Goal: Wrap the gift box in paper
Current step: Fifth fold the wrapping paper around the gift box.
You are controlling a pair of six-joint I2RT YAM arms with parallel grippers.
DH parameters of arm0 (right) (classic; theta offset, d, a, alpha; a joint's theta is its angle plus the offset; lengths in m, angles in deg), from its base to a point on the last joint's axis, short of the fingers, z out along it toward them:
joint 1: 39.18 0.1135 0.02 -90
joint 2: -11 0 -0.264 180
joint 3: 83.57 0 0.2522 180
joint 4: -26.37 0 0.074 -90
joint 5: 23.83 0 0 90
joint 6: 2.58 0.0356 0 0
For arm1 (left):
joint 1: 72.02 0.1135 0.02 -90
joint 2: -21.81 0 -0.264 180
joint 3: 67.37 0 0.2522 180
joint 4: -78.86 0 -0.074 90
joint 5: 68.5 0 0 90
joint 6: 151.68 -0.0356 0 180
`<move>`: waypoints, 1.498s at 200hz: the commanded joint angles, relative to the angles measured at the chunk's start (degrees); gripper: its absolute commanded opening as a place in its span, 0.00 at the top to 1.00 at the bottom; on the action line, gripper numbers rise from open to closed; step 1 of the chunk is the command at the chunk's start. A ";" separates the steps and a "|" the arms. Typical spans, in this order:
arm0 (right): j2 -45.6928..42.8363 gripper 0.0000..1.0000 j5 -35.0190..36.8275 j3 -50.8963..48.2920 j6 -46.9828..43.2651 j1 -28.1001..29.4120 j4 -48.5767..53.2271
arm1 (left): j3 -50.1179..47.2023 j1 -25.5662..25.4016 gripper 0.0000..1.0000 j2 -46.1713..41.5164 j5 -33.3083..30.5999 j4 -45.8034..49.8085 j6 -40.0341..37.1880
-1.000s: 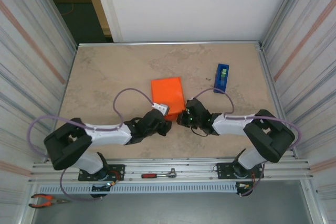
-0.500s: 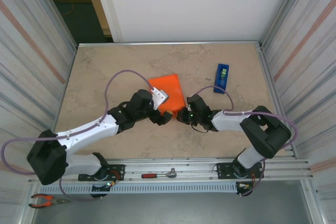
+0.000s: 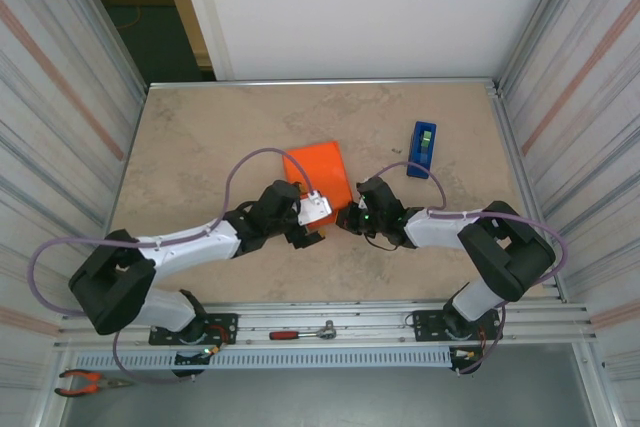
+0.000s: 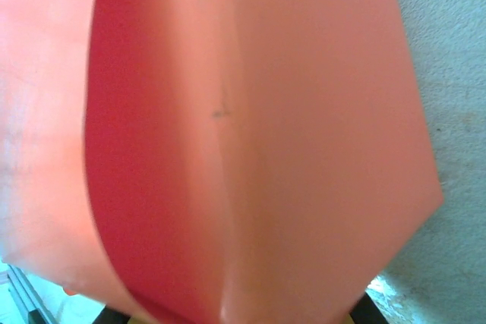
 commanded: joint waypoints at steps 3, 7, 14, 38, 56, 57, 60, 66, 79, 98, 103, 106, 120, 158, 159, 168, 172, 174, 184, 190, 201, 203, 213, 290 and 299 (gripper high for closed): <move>1.03 1.00 -0.73 1.47 -1.72 -0.43 -1.00 | -0.74 -0.90 0.01 1.96 -3.08 -6.41 -5.09; 1.08 1.00 -0.78 1.47 -1.72 -0.45 -1.00 | -0.75 -1.02 0.01 2.32 -3.42 -6.91 -5.31; 1.23 1.00 -0.85 1.44 -1.71 -0.44 -1.10 | -0.79 -1.12 0.01 3.10 -4.30 -7.96 -5.45; 1.50 1.00 -0.98 1.46 -1.63 -0.59 -1.32 | -0.91 -1.36 0.01 5.49 -6.10 -9.86 -5.70; 1.71 1.00 -1.26 1.54 -1.54 -0.68 -1.35 | -1.17 -1.33 0.01 6.64 -6.05 -10.52 -5.79; 1.75 1.00 -1.28 1.55 -1.54 -0.65 -1.35 | -1.22 -1.33 0.01 6.71 -6.07 -10.53 -5.81; 1.79 1.00 -1.30 1.53 -1.54 -0.63 -1.35 | -1.19 -1.38 0.01 6.82 -6.16 -10.68 -5.86; 1.93 1.00 -1.44 1.77 -1.54 -0.62 -1.41 | -1.20 -1.45 0.01 6.95 -6.43 -10.74 -5.92; 2.16 1.00 -1.48 1.82 -1.54 -0.69 -1.43 | -1.04 -1.47 0.01 7.04 -6.60 -10.63 -5.92; 2.37 1.00 -1.58 1.89 -1.45 -0.63 -1.44 | -0.82 -1.47 0.01 6.98 -6.45 -9.41 -6.31; 2.33 1.00 -1.55 1.99 -1.33 -0.70 -1.48 | -0.70 -1.44 0.01 6.91 -6.47 -9.09 -6.38; 2.39 1.00 -1.52 2.04 -1.36 -0.76 -1.49 | -0.73 -1.45 0.01 6.87 -6.53 -8.98 -6.37; 2.36 1.00 -1.59 2.17 -1.33 -0.76 -1.46 | -0.21 -1.42 0.06 6.62 -6.27 -7.18 -6.23; 2.15 1.00 -1.66 2.25 -1.27 -0.99 -1.47 | 1.25 -1.59 0.15 5.85 -5.76 -2.32 -4.39; 2.14 1.00 -1.71 2.25 -1.28 -0.98 -1.50 | 1.26 -1.58 0.15 5.79 -5.76 -2.21 -4.28; 2.07 1.00 -1.80 2.26 -1.28 -1.14 -1.48 | 1.38 -1.97 0.14 5.13 -5.94 -1.28 -3.45; 2.04 1.00 -1.82 2.34 -1.28 -1.06 -1.44 | 1.42 -2.06 0.13 4.78 -6.02 -0.99 -3.12; 1.98 1.00 -1.90 2.34 -1.28 -1.17 -1.50 | 1.40 -2.26 0.12 4.59 -6.11 -0.79 -3.00; 1.91 1.00 -1.99 2.36 -1.35 -1.25 -1.44 | 1.15 -2.93 0.10 3.70 -6.72 -0.24 -2.68; 1.91 1.00 -2.10 2.36 -1.36 -1.36 -1.46 | 0.97 -3.30 0.08 3.24 -7.05 -0.09 -2.53; 1.78 1.00 -2.23 2.44 -1.37 -1.34 -1.44 | 0.57 -3.95 0.06 2.86 -7.70 -0.26 -2.55; 1.78 1.00 -2.27 2.43 -1.37 -1.37 -1.48 | 0.53 -3.98 0.06 2.84 -7.82 -0.26 -2.51; 1.76 1.00 -2.39 2.42 -1.37 -1.42 -1.46 | 0.47 -4.16 0.05 3.07 -8.27 -0.31 -2.20; 1.78 1.00 -2.86 2.25 -1.36 -1.56 -1.78 | 3.98 -3.71 0.04 7.99 -12.48 -0.17 0.54; 1.76 1.00 -2.94 2.26 -1.34 -1.61 -1.71 | 4.15 -3.70 0.04 8.26 -12.52 -0.20 0.88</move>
